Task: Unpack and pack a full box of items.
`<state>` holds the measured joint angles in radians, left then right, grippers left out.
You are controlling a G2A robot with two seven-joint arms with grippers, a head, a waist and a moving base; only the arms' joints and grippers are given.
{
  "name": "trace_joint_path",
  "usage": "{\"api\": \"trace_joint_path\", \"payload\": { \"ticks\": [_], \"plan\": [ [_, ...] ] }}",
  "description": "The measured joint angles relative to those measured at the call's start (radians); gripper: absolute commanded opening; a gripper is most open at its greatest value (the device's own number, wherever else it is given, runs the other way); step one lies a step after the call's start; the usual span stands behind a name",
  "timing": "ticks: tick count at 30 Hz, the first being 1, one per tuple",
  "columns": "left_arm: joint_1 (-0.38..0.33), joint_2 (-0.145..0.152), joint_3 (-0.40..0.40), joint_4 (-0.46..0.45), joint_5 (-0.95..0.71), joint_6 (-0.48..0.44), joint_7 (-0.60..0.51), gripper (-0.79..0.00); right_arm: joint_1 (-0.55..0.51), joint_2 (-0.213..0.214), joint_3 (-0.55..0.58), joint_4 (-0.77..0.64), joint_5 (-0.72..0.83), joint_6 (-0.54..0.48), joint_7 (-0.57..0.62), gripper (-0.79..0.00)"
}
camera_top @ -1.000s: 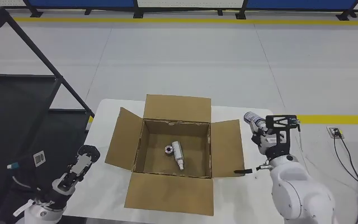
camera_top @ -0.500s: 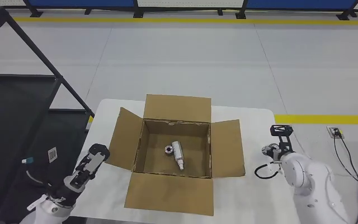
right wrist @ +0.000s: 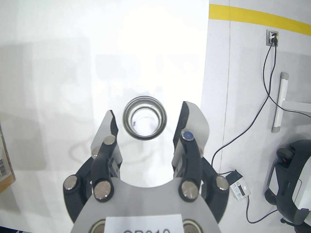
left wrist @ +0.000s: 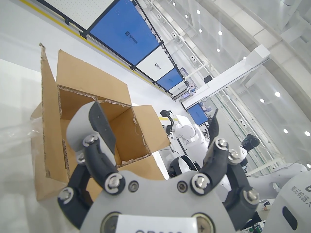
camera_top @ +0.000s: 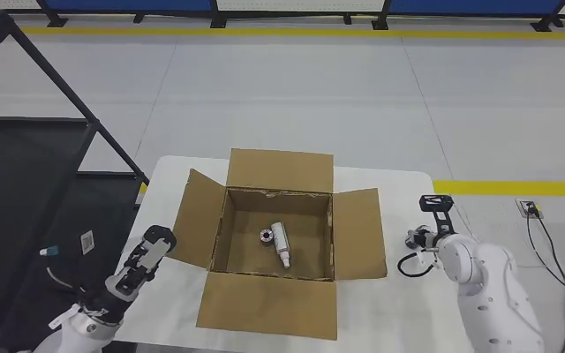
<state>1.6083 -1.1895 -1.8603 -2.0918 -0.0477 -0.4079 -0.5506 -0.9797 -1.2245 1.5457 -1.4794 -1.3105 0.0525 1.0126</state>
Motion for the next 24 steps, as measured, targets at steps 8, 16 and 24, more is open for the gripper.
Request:
{"api": "trace_joint_path", "payload": {
  "ticks": [8,16,24],
  "plan": [
    [0.014,0.003,-0.043,0.011,-0.031,-0.019,0.041,0.000,-0.147,-0.013,0.010,-0.366,0.052,0.157,-0.257,0.000],
    [0.051,0.004,-0.140,0.046,-0.111,-0.048,0.090,0.000,-0.158,-0.031,-0.285,-0.624,0.063,-0.056,-0.288,0.000],
    [0.104,0.002,-0.193,0.062,-0.203,-0.092,0.090,0.000,0.234,-0.116,-0.680,-0.259,0.136,-0.087,-0.043,0.000]
  ]
}}
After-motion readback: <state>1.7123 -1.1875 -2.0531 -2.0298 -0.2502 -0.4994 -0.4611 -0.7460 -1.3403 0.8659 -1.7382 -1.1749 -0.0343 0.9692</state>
